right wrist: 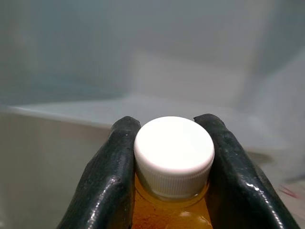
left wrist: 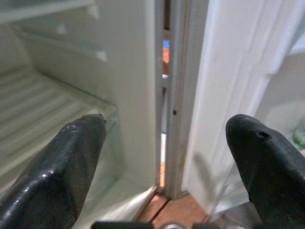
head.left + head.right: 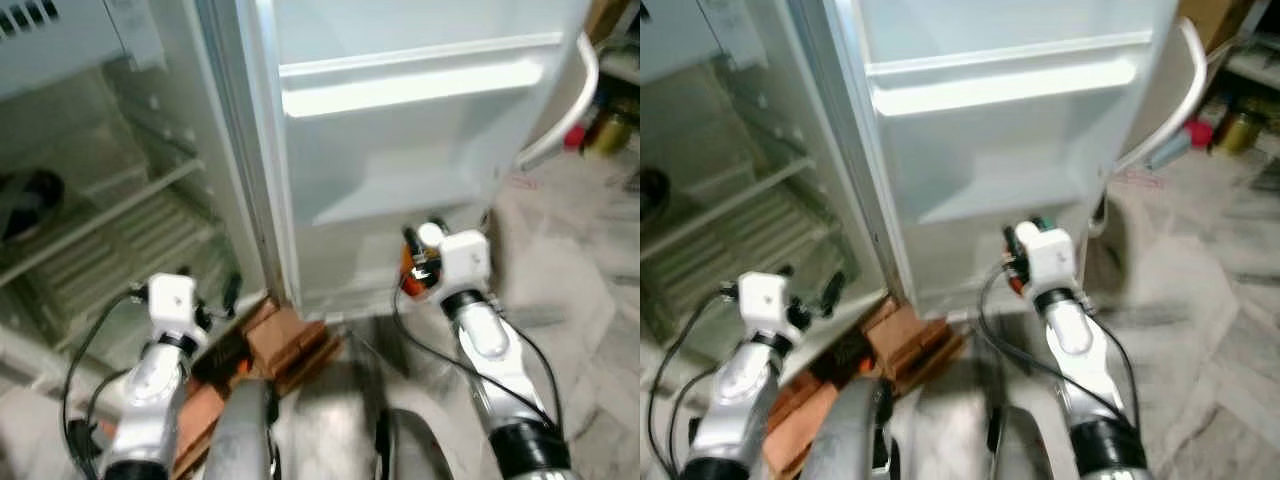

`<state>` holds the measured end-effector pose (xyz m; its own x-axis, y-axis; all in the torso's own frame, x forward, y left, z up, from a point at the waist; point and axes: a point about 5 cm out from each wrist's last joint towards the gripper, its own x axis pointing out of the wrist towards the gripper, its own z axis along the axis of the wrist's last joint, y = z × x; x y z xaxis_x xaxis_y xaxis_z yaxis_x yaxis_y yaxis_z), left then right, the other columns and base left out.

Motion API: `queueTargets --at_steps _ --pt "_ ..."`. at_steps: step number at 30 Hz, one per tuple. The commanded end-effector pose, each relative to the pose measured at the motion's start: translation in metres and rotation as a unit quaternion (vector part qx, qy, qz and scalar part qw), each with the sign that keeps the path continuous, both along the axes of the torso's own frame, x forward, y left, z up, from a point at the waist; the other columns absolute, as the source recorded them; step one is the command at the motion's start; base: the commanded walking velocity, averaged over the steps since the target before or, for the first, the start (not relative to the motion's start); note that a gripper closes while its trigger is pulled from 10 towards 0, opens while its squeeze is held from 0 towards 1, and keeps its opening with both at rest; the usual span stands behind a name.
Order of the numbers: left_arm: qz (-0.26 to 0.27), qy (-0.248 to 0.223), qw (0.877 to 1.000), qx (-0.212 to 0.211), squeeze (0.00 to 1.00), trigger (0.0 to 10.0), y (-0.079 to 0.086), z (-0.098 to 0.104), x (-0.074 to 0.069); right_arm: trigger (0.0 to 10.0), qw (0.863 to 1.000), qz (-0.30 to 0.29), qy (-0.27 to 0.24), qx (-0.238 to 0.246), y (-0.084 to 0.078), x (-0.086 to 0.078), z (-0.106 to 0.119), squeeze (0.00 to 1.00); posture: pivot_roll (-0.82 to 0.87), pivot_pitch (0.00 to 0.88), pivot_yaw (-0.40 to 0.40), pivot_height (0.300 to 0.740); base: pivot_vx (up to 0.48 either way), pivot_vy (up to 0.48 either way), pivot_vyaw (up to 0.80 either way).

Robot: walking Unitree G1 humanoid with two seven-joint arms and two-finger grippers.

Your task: Restocking fridge

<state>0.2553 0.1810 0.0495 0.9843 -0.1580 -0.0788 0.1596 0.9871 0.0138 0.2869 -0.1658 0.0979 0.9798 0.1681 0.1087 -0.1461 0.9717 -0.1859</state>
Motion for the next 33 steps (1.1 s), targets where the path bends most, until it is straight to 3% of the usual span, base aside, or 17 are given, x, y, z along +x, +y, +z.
queueTargets --at_steps 1,14,19,33 --pt "0.016 0.002 1.000 0.012 0.00 10.0 0.011 0.000 -0.001 10.0 1.000 0.019 -0.019 0.007 0.012 0.003 0.009 0.00 0.05 0.055 -0.003 0.620 0.000 0.000 0.00" --pt "0.027 0.005 1.000 0.012 0.00 10.0 0.013 0.000 -0.001 10.0 0.999 0.029 -0.014 0.012 0.014 0.002 0.007 0.00 0.06 0.063 -0.016 0.620 0.000 0.000 0.00" --pt "0.050 0.005 0.999 0.011 0.00 10.0 0.021 -0.001 -0.005 10.0 0.999 0.044 -0.010 0.018 0.016 0.002 0.008 0.00 0.07 0.075 -0.037 0.620 0.000 0.000 0.00" --pt "0.070 0.004 0.997 0.016 0.00 10.0 0.027 -0.001 -0.008 10.0 0.998 0.058 -0.016 0.019 0.020 0.010 0.013 0.00 0.08 0.085 -0.049 0.561 0.000 0.000 0.00"
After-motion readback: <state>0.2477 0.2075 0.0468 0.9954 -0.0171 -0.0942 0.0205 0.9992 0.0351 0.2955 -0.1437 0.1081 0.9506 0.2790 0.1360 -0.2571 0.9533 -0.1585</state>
